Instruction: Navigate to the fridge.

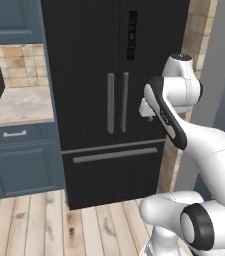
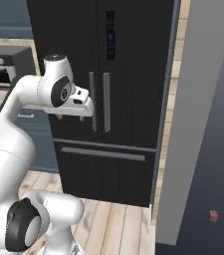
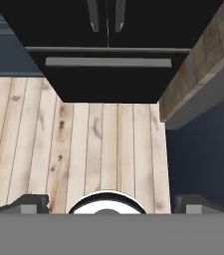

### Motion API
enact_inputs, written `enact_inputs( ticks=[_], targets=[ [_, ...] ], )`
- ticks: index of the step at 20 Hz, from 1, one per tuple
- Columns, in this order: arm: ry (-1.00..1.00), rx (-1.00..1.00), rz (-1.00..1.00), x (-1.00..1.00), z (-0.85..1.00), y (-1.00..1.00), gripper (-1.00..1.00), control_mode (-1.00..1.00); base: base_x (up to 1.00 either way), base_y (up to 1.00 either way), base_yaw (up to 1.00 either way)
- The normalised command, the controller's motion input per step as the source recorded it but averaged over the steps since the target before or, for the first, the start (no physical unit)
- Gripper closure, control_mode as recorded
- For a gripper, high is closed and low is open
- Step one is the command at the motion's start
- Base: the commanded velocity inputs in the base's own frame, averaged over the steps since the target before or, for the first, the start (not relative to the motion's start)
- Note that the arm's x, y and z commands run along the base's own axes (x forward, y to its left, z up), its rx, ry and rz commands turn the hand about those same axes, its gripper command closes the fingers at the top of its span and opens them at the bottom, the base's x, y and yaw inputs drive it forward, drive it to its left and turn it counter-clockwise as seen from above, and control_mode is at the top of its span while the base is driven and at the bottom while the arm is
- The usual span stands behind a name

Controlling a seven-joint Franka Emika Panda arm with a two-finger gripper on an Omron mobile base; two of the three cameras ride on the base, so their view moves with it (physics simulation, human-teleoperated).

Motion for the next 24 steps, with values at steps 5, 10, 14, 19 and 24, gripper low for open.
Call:
enact_inputs(
  ticks=[5, 10, 14, 19, 24],
  targets=[
    [0.0, 0.0, 0.0, 0.0, 0.0, 0.0, -1.0, 1.0, 0.97, 0.1, 0.0],
    [0.0, 0.0, 0.0, 0.0, 0.0, 0.0, -1.0, 1.0, 0.62, 0.1, 0.0],
    [0.0, 0.0, 0.0, 0.0, 0.0, 0.0, -1.0, 1.0, 0.04, 0.16, 0.0],
    [0.0, 0.0, 0.0, 0.0, 0.0, 0.0, -1.0, 1.0, 0.26, 0.12, 0.0],
    [0.0, 0.0, 0.0, 0.0, 0.0, 0.0, -1.0, 1.0, 0.37, 0.04, 0.0]
  ],
)
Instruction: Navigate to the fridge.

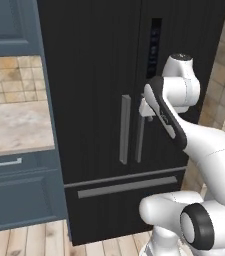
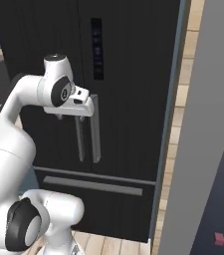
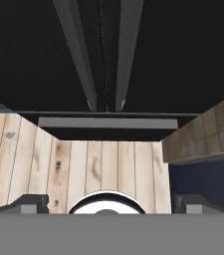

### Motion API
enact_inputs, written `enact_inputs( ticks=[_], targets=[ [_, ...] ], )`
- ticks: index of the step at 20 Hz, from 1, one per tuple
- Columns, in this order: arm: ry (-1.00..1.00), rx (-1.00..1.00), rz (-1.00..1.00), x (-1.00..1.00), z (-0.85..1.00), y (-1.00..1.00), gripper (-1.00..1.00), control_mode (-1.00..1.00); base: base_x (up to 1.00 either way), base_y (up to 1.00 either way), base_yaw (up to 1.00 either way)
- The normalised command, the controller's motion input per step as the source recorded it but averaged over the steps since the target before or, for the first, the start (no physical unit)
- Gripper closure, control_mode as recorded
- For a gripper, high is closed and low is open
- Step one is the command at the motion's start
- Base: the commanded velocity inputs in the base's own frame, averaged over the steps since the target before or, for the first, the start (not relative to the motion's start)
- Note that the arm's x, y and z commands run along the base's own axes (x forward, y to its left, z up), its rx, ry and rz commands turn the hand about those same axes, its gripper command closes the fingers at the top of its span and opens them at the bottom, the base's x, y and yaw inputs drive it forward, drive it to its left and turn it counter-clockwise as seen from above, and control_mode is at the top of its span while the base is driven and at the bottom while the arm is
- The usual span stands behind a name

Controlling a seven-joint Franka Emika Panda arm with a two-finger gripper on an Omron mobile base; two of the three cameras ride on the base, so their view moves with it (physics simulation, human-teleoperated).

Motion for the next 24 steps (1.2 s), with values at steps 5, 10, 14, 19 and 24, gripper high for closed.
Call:
enact_inputs(
  ticks=[5, 10, 14, 19, 24],
  targets=[
    [0.0, 0.0, 0.0, 0.0, 0.0, 0.0, -1.0, 1.0, 0.3, 0.0, 0.0],
    [0.0, 0.0, 0.0, 0.0, 0.0, 0.0, -1.0, 1.0, 0.44, 0.0, 0.0],
    [0.0, 0.0, 0.0, 0.0, 0.0, 0.0, -1.0, 1.0, 0.44, 0.0, 0.0],
    [0.0, 0.0, 0.0, 0.0, 0.0, 0.0, -1.0, 1.0, 0.33, 0.0, 0.0],
    [0.0, 0.0, 0.0, 0.0, 0.0, 0.0, -1.0, 1.0, 0.24, 0.0, 0.0]
  ],
)
